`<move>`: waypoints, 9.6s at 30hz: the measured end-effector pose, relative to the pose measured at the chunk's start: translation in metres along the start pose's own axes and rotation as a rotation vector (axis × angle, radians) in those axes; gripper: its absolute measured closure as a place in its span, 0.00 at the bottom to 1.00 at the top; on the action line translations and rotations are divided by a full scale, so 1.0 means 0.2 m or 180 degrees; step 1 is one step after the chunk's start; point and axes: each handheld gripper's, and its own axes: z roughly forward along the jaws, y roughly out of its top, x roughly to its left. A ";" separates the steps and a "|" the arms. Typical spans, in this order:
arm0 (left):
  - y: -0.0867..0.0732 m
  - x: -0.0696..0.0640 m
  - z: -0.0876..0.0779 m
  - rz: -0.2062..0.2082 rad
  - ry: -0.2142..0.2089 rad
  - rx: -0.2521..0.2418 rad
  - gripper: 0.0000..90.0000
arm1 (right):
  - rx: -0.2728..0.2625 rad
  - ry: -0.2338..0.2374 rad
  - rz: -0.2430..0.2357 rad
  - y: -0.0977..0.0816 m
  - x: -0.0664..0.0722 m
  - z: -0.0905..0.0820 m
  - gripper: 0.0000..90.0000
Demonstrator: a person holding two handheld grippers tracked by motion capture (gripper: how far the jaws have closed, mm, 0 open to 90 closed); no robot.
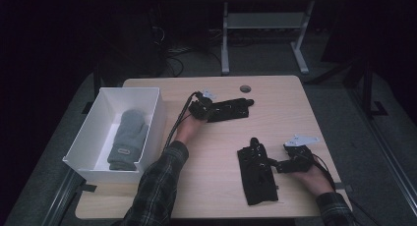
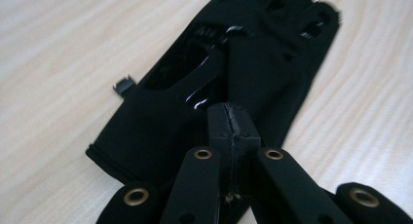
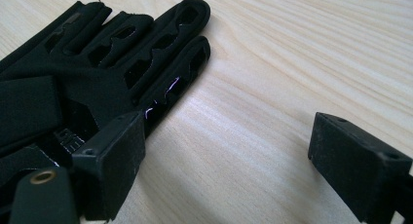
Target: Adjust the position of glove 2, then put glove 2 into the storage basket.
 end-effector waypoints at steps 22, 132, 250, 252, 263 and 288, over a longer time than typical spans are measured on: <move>-0.18 -0.21 -0.19 -0.0018 -0.0280 0.0070 1.00 | 0.0001 0.0000 0.0001 0.00 0.00 0.00 0.15; -0.51 -0.34 -0.54 -0.0479 -0.0553 0.0186 0.98 | 0.0126 0.0535 -0.0190 0.01 0.04 -0.11 0.77; -0.36 -0.75 -0.41 0.0096 -0.1326 0.0492 0.99 | 0.0035 0.0167 -0.0232 0.13 0.12 0.11 0.28; -0.37 -0.75 -0.42 0.0085 -0.1286 0.0510 0.99 | 0.0021 0.0184 -0.0212 0.12 0.11 0.11 0.27; -0.43 -0.67 -0.51 0.0204 -0.0962 0.0626 0.99 | -0.0031 0.0168 -0.0186 0.11 0.10 0.12 0.21; -0.36 -0.43 -0.57 0.0488 -0.0529 0.0120 0.29 | -0.0009 0.0142 -0.0155 0.11 0.12 0.12 0.19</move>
